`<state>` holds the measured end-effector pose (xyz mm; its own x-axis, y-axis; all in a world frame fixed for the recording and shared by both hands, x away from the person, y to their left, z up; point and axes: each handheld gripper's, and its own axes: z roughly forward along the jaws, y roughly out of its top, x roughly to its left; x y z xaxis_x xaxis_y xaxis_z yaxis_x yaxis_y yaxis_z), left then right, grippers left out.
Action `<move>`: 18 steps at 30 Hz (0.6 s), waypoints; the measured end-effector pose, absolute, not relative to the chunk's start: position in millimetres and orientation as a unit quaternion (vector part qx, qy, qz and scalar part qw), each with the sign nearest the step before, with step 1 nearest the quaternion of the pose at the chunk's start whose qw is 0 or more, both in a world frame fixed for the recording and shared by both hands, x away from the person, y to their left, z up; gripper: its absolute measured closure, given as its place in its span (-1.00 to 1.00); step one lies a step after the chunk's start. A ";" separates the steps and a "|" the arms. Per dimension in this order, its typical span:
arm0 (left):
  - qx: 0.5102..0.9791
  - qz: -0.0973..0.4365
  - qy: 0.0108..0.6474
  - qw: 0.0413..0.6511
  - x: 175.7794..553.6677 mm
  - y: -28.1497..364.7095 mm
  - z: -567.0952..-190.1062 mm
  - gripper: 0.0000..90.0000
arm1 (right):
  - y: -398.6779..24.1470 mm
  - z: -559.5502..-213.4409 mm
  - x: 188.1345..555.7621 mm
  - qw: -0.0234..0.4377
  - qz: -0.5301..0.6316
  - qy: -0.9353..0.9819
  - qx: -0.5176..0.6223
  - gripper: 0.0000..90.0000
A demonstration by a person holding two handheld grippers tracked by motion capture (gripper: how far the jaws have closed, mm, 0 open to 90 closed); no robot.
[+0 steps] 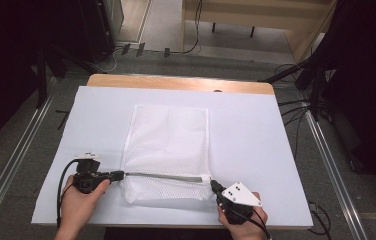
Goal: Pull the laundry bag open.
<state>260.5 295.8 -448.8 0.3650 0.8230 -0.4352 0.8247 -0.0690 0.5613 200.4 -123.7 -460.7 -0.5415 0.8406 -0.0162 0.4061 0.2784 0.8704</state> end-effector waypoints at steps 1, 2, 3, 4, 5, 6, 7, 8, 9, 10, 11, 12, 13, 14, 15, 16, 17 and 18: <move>0.728 0.000 0.566 0.388 259.1 299.0 -447.9 0.96 | -123.2 -460.9 200.3 0.247 0.439 0.761 0.408 1.00; 0.727 0.001 0.566 0.389 258.2 300.8 -447.4 0.96 | -122.4 -461.0 200.1 0.247 0.438 0.762 0.407 1.00; 0.726 0.001 0.566 0.390 256.8 302.5 -447.0 0.97 | -122.1 -461.0 199.9 0.249 0.437 0.763 0.406 1.00; 0.725 0.000 0.567 0.391 255.9 303.5 -446.9 0.96 | -121.6 -461.0 199.8 0.251 0.436 0.764 0.404 1.00; 0.724 0.002 0.568 0.391 255.1 304.4 -446.9 0.96 | -121.4 -461.0 199.7 0.252 0.436 0.764 0.403 1.00; 0.723 0.002 0.569 0.392 254.6 305.7 -446.9 0.96 | -121.8 -460.7 199.6 0.251 0.436 0.764 0.405 1.00; 0.722 0.003 0.570 0.392 254.2 307.2 -446.7 0.96 | -122.3 -460.4 199.8 0.249 0.436 0.764 0.405 1.00; 0.720 0.005 0.572 0.393 253.6 308.6 -446.4 0.96 | -122.6 -460.3 200.0 0.249 0.436 0.764 0.405 1.00; 0.718 0.007 0.573 0.395 253.2 309.6 -446.2 0.96 | -122.7 -460.3 200.0 0.249 0.436 0.764 0.405 1.00; 0.716 0.008 0.575 0.396 252.5 310.7 -445.6 0.96 | -122.6 -460.3 199.9 0.249 0.435 0.765 0.405 1.00; 0.716 0.011 0.575 0.395 252.1 311.9 -445.1 0.96 | -122.6 -460.3 199.8 0.249 0.435 0.765 0.405 1.00; 0.716 0.011 0.575 0.395 251.6 312.9 -444.9 0.96 | -122.3 -460.3 199.4 0.250 0.434 0.765 0.404 1.00; 0.715 0.012 0.576 0.396 250.6 313.0 -444.7 0.96 | -122.0 -460.1 199.0 0.250 0.435 0.766 0.403 1.00; 0.716 0.014 0.575 0.396 249.8 313.7 -444.6 0.96 | -121.4 -459.7 198.1 0.251 0.434 0.766 0.402 1.00; 0.715 0.013 0.576 0.397 249.4 314.4 -444.7 0.96 | -120.8 -459.4 197.5 0.253 0.433 0.767 0.400 1.00; 0.715 0.009 0.574 0.400 248.9 316.0 -444.8 0.96 | -120.5 -459.3 197.0 0.253 0.433 0.767 0.400 1.00; 0.715 0.007 0.569 0.405 248.2 316.7 -445.1 0.96 | -120.4 -459.3 196.7 0.252 0.434 0.767 0.400 1.00; 0.717 0.008 0.562 0.412 247.2 317.0 -445.0 0.96 | -120.4 -459.3 196.6 0.252 0.434 0.767 0.400 1.00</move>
<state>247.2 317.0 -445.0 0.3672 0.8129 -0.4521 0.8000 -0.0281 0.5994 196.6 -120.4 -459.3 -0.5533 0.8321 -0.0397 0.3948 0.3039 0.8671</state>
